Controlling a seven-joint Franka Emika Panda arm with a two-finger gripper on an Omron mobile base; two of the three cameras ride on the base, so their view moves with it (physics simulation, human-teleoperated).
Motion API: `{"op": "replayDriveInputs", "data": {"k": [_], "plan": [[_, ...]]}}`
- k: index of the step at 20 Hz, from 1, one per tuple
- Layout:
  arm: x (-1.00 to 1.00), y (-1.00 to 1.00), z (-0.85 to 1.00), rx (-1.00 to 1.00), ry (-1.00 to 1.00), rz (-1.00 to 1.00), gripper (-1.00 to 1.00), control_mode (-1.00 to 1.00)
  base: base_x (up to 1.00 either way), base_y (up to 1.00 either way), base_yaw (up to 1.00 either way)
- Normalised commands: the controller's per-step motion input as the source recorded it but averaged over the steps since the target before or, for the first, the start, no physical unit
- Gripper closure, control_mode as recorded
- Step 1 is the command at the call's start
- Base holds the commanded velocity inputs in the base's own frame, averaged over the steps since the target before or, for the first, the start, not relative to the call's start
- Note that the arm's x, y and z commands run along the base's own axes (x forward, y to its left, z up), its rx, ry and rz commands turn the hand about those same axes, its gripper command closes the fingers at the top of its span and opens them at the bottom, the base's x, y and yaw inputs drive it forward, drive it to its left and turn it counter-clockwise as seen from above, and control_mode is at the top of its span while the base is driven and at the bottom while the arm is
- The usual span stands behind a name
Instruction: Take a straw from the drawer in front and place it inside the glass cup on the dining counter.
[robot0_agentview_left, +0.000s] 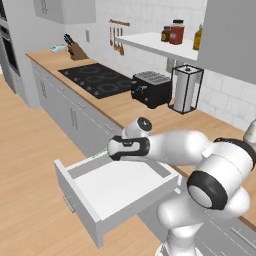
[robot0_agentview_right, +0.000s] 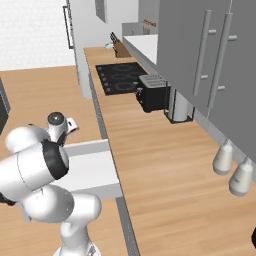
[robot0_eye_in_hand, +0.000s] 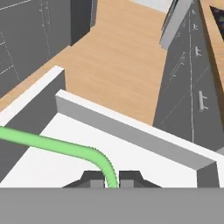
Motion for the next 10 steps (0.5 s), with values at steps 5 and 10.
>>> {"op": "replayDriveInputs", "data": {"k": [5,10], "plan": [[0.08,0.01,1.00,-0.05,0.01,0.00,1.00,-1.00,0.00,0.00,0.00],[0.00,0.00,1.00,-0.09,0.13,-0.01,1.00,-1.00,0.00,0.00,0.00]]}}
